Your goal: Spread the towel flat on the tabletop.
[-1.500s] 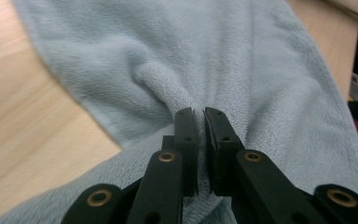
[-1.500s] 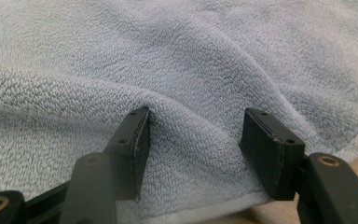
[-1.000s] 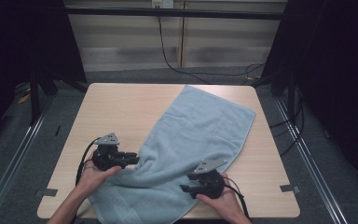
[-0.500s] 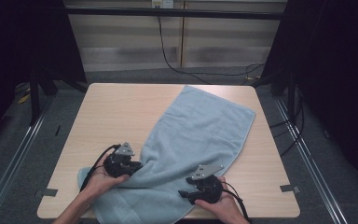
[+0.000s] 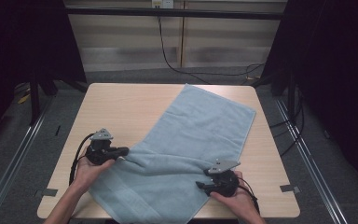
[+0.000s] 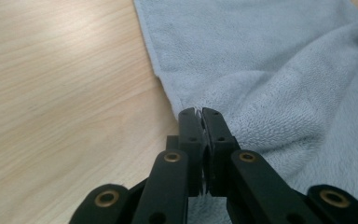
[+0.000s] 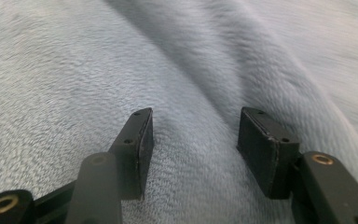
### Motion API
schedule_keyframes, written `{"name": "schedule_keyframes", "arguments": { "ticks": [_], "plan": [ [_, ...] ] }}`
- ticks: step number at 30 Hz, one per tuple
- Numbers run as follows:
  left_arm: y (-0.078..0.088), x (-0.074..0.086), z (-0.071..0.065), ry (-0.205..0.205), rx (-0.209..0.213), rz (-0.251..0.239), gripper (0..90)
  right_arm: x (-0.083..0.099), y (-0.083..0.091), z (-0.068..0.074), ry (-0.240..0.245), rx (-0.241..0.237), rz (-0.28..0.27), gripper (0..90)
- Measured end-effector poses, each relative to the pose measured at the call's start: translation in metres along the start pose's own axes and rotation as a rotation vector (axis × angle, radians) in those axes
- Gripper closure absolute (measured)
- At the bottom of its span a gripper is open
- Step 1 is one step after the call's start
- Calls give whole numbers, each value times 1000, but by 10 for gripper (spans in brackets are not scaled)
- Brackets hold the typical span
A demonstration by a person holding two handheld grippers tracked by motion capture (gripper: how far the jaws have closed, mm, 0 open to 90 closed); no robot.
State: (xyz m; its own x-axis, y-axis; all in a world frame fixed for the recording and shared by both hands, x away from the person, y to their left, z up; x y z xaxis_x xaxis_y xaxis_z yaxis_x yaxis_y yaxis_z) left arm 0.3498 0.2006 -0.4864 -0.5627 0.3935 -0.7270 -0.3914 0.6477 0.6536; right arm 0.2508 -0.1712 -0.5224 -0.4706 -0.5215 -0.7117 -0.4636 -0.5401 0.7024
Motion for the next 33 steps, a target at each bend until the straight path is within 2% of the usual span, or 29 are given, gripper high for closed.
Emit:
{"name": "schedule_keyframes", "arguments": {
  "ticks": [2, 3, 5, 7, 9, 12, 15, 17, 19, 20, 22, 23, 24, 25, 26, 27, 28, 29, 30, 32, 33],
  "plan": [
    [-6, 2, -6, 6, 32, 13, 878, 4, 4, -11, -10, 11, 3, 458],
    [-10, 4, -9, -3, 38, 27, 877, 5, 5, -17, -8, 24, 7, 458],
    [-15, 9, -15, -27, 49, 62, 877, 9, 9, -25, -34, 36, 7, 459],
    [-17, 17, -22, -38, 60, 78, 876, 12, 12, -29, -43, 47, 2, 458],
    [-11, 24, -26, -52, 66, 76, 875, 13, 13, -26, -48, 53, 7, 454],
    [-4, 38, -32, -13, 110, 85, 874, 13, 14, -20, -44, 46, 8, 445],
    [8, 53, -44, -16, 150, 92, 875, 13, 15, -14, -35, 34, 18, 445],
    [18, 64, -54, -12, 174, 98, 874, 15, 17, -10, -33, 4, 11, 445],
    [27, 75, -62, 13, 226, 102, 873, 17, 19, -5, -25, -27, 2, 445],
    [31, 79, -65, 32, 242, 98, 871, 18, 21, -2, -26, -37, 5, 445],
    [40, 83, -70, 34, 270, 73, 855, 20, 24, 6, -12, -59, 9, 445],
    [42, 81, -69, 36, 267, 50, 845, 21, 25, 8, -15, -67, 12, 444],
    [44, 75, -67, 55, 273, 17, 825, 21, 26, 12, -24, -87, 12, 443],
    [44, 71, -64, 56, 269, 2, 775, 21, 28, 15, -32, -116, 16, 446],
    [43, 64, -61, 59, 258, -21, 754, 21, 29, 16, -37, -116, 14, 452],
    [40, 56, -57, 42, 240, -31, 753, 19, 31, 17, -37, -116, 5, 462],
    [34, 46, -53, 15, 205, -29, 741, 17, 35, 17, -45, -124, -14, 473],
    [27, 38, -50, -8, 185, -24, 729, 13, 41, 16, -61, -108, -53, 483],
    [21, 32, -47, -24, 178, -21, 715, 10, 46, 13, -67, -99, -92, 497],
    [4, 17, -42, -13, 200, -13, 712, 4, 53, 6, -93, -87, -137, 512],
    [-3, 10, -41, -42, 180, -8, 712, 2, 55, 2, -102, -69, -144, 527]
  ]
}}
Point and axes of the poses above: each handheld gripper's, and its own axes: y roughly backward along the jaws, x roughly out of its underside, z roughly to its left, the point moved 3 cm from there along -y, roughly forward along the jaws, and after that the axes turned 3 degrees about y, right-handed, at the moved point
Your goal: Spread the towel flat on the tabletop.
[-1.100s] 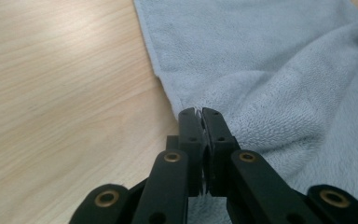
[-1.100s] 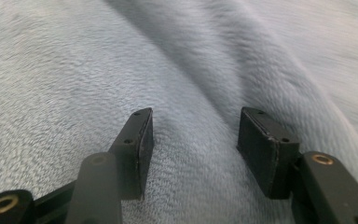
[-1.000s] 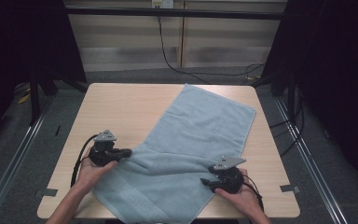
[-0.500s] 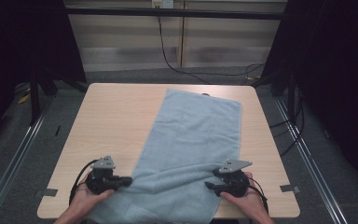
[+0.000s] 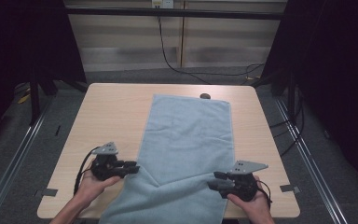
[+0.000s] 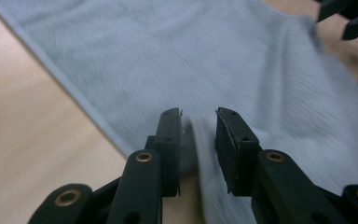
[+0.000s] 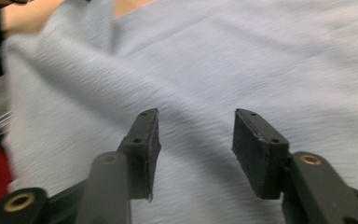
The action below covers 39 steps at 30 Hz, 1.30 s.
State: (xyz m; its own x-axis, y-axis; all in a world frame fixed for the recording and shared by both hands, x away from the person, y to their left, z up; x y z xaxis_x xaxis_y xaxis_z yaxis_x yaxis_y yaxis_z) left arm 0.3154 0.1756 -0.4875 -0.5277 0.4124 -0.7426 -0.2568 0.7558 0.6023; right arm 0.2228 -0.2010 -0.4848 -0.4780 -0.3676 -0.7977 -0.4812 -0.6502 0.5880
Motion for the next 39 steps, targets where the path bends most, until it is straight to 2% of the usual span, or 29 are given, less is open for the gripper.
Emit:
{"name": "schedule_keyframes", "arguments": {
  "ticks": [1, 2, 4, 6, 7, 10, 11, 12, 14, 17, 18, 19, 22, 23, 24, 26, 28, 31, 32, 36, 37, 39],
  "plan": [
    [-9, -7, 3, -17, -4, 1, 706, -2, 1, -5, -2, 27, 0, 536],
    [-16, -13, 6, -7, 8, -1, 702, -4, 1, -12, -8, 56, -6, 544],
    [-27, -21, 11, -7, -14, -7, 695, -6, -3, -24, -33, 93, -10, 569],
    [-38, -26, 13, -7, -11, -23, 691, -7, -9, -36, -52, 125, -4, 579],
    [-44, -27, 15, -11, -19, -16, 691, -7, -12, -40, -58, 134, 4, 582],
    [-64, -24, 20, -45, -64, 60, 689, -6, -24, -54, -83, 153, 34, 575],
    [-70, -21, 23, -45, -80, 90, 689, -6, -28, -58, -86, 159, 45, 557],
    [-70, -19, 23, -56, -82, 77, 701, -6, -32, -62, -97, 162, 51, 533],
    [-65, -17, 22, -57, -102, 94, 716, -7, -36, -66, -104, 166, 52, 514],
    [-53, -6, 21, -90, -157, 87, 728, -9, -43, -67, -105, 160, 54, 485],
    [-49, -3, 22, -80, -166, 84, 729, -9, -45, -66, -100, 158, 62, 471],
    [-42, 2, 23, -38, -172, 75, 736, -10, -46, -66, -99, 160, 65, 464],
    [-26, 15, 21, -53, -210, 73, 752, -11, -50, -63, -92, 149, 75, 427],
    [-20, 20, 19, -37, -216, 70, 752, -12, -51, -62, -92, 148, 76, 423],
    [-15, 25, 19, -32, -217, 66, 752, -12, -52, -61, -87, 137, 74, 419],
    [-3, 35, 16, 16, -207, 62, 751, -13, -56, -56, -73, 117, 81, 405],
    [5, 44, 11, -1, -211, 60, 750, -13, -58, -50, -66, 102, 90, 389],
    [12, 50, 8, 24, -203, 54, 698, -10, -65, -37, -21, 67, 124, 374],
    [14, 51, 7, 18, -197, 57, 688, -9, -66, -34, -15, 66, 136, 358],
    [11, 47, 12, 33, -184, 33, 634, 0, -62, -19, 51, 108, 147, 347],
    [10, 43, 15, 29, -188, 19, 625, 2, -60, -18, 59, 114, 144, 347],
    [7, 35, 23, 51, -178, -8, 608, 6, -53, -18, 43, 116, 147, 349]
  ]
}}
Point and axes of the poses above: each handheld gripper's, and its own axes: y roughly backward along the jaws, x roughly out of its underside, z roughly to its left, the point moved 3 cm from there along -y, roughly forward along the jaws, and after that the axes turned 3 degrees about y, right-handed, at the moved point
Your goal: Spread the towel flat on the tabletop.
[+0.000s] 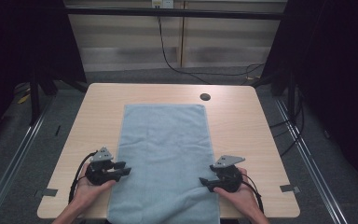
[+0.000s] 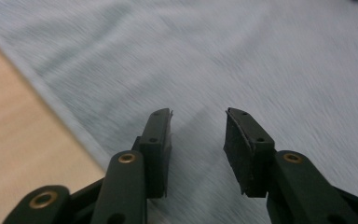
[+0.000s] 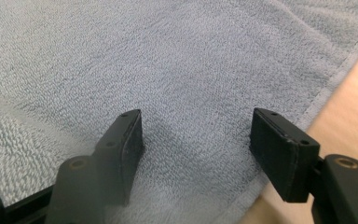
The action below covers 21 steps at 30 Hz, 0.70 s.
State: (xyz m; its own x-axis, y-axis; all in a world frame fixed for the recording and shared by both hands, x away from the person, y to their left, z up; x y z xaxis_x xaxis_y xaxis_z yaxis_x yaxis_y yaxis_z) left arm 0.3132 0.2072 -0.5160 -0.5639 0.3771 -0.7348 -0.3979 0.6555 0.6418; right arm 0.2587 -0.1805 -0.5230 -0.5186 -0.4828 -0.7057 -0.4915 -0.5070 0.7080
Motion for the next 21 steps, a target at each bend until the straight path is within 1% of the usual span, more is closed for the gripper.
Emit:
{"name": "schedule_keyframes", "arguments": {
  "ticks": [2, 3, 4, 6, 7, 8, 10, 11, 12, 13, 14, 15, 16, 18, 19, 20, 21],
  "plan": [
    [-5, -7, 6, 22, -12, 3, 590, 6, 6, 0, -7, 0, 4, 350],
    [-6, -9, 7, 21, -9, 0, 588, 10, 10, 1, 10, 12, 7, 349],
    [-8, -10, 8, 28, -9, 3, 588, 12, 12, 1, 16, 10, 6, 349],
    [-13, -11, 9, 26, -32, 27, 583, 18, 17, 0, 32, 1, -5, 350],
    [-14, -11, 8, 25, -29, 31, 581, 20, 19, 0, 25, -2, -6, 350],
    [-16, -9, 6, 7, -21, 41, 582, 22, 21, -1, 18, -2, -6, 349],
    [-16, -6, -1, -34, -6, 36, 577, 25, 26, 2, 18, -7, 5, 348],
    [-15, -3, -4, -42, 7, 38, 577, 27, 28, 3, 16, -12, 6, 348],
    [-14, -2, -6, -52, 7, 36, 578, 30, 31, 6, 5, -31, 7, 348],
    [-13, -1, -7, -57, 7, 36, 582, 31, 33, 7, 7, -40, 4, 348],
    [-12, 1, -9, -52, 9, 29, 586, 32, 35, 8, -3, -44, 3, 348],
    [-10, 4, -11, -48, 14, 24, 588, 34, 37, 10, -14, -59, 2, 348],
    [-9, 6, -12, -50, 24, 20, 589, 36, 40, 13, -29, -85, 2, 348],
    [-4, 9, -15, -26, 37, 37, 597, 38, 43, 17, -48, -113, 1, 353],
    [-3, 10, -16, -18, 43, 35, 599, 38, 44, 19, -42, -112, 5, 368],
    [-2, 11, -18, -23, 50, 39, 599, 37, 44, 20, -31, -111, -6, 378],
    [-1, 11, -19, -23, 49, 44, 599, 35, 45, 19, -38, -106, -32, 380]
  ]
}}
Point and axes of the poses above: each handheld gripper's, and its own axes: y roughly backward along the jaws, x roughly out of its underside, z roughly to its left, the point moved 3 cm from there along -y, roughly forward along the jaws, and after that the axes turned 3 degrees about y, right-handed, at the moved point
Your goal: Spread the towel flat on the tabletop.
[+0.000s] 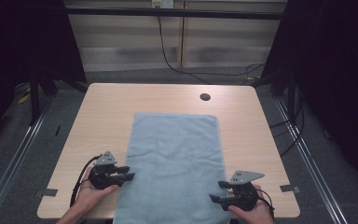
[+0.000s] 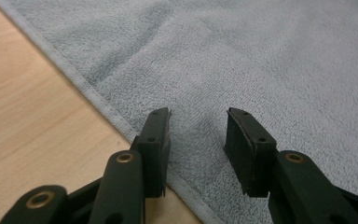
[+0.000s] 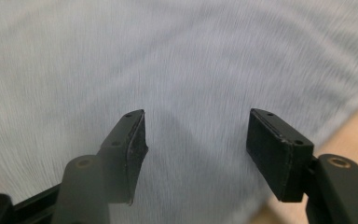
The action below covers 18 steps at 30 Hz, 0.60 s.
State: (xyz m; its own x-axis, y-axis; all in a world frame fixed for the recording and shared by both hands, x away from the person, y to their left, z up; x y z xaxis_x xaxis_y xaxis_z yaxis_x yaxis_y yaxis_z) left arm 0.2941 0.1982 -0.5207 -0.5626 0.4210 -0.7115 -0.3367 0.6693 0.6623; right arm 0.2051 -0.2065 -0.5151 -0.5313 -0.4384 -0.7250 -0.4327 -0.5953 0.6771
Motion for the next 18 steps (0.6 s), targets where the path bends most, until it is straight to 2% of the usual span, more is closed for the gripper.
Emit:
{"name": "schedule_keyframes", "arguments": {
  "ticks": [1, 3, 4, 6, 7, 10, 12, 14, 15, 17, 18],
  "plan": [
    [1, -1, 0, 12, 2, 2, 597, -4, 1, -2, -18, -8, -33, 380],
    [1, -7, 0, 8, -1, -6, 560, -11, 3, -10, -66, -21, -84, 372],
    [0, -10, 0, 17, -6, -26, 540, -14, 3, -15, -75, -6, -98, 371],
    [-2, -19, 3, 34, -6, -29, 503, -20, 1, -24, -85, 25, -105, 371],
    [-3, -26, 4, 38, -11, -45, 489, -22, -1, -27, -88, 28, -105, 372],
    [-6, -37, 9, 34, -14, -51, 459, -30, -6, -38, -105, 45, -109, 378],
    [-10, -47, 16, 53, -7, -65, 444, -38, -10, -47, -112, 50, -114, 383],
    [-13, -54, 21, 57, -19, -91, 435, -48, -14, -54, -116, 70, -128, 384],
    [-14, -58, 24, 59, -20, -82, 433, -52, -15, -57, -120, 72, -130, 383],
    [-16, -64, 30, 65, -44, -112, 429, -63, -20, -63, -121, 78, -141, 379],
    [-18, -66, 32, 69, -42, -103, 428, -67, -23, -66, -121, 78, -143, 379]
  ]
}}
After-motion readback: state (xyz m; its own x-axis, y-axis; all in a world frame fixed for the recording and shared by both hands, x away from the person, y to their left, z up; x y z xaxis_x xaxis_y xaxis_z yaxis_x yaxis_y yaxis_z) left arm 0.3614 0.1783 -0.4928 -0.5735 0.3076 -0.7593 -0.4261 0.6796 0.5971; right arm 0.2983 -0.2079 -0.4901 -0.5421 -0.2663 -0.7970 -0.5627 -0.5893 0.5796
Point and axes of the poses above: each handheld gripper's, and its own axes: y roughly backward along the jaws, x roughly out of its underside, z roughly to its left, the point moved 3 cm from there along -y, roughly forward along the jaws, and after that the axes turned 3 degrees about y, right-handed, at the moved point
